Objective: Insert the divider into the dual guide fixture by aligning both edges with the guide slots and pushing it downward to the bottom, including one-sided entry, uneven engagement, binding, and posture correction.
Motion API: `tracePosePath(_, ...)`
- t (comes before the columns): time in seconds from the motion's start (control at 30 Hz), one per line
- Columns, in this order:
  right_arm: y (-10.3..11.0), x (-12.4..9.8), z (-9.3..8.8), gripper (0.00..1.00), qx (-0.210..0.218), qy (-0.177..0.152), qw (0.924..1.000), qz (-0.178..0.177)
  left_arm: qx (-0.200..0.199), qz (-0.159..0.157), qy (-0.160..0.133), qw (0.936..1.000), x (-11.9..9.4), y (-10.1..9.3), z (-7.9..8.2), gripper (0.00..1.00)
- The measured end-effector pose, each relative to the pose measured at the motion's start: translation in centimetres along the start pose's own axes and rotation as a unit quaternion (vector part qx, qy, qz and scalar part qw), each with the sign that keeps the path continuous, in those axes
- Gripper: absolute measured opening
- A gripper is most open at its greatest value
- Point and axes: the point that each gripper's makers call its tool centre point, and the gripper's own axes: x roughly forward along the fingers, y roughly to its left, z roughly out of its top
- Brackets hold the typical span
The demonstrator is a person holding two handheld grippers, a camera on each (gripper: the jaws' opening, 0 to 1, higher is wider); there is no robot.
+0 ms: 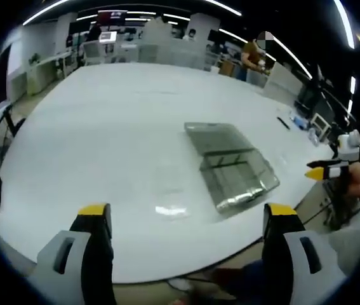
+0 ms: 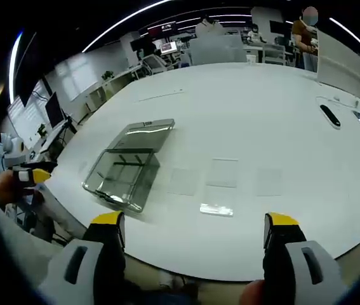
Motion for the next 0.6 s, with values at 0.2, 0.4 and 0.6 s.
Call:
tracePosePath(0.2,-0.05,0.09,-0.02,0.89,0.001,0.001,1.0,0.0,0.0,0.0,0.001,1.0,0.1,0.06,0.0,0.96)
tracePosePath(0.4,-0.17,0.14,-0.03,0.89,0.003,0.001,1.0,0.0,0.001,0.0,0.003,1.0,0.17,-0.07,-0.03,0.96)
tracePosePath(0.6,-0.29,0.09,-0.17,0.89,0.004,0.002,1.0,0.0,0.003,-0.001,0.007,1.0,0.25,-0.15,-0.14,0.96)
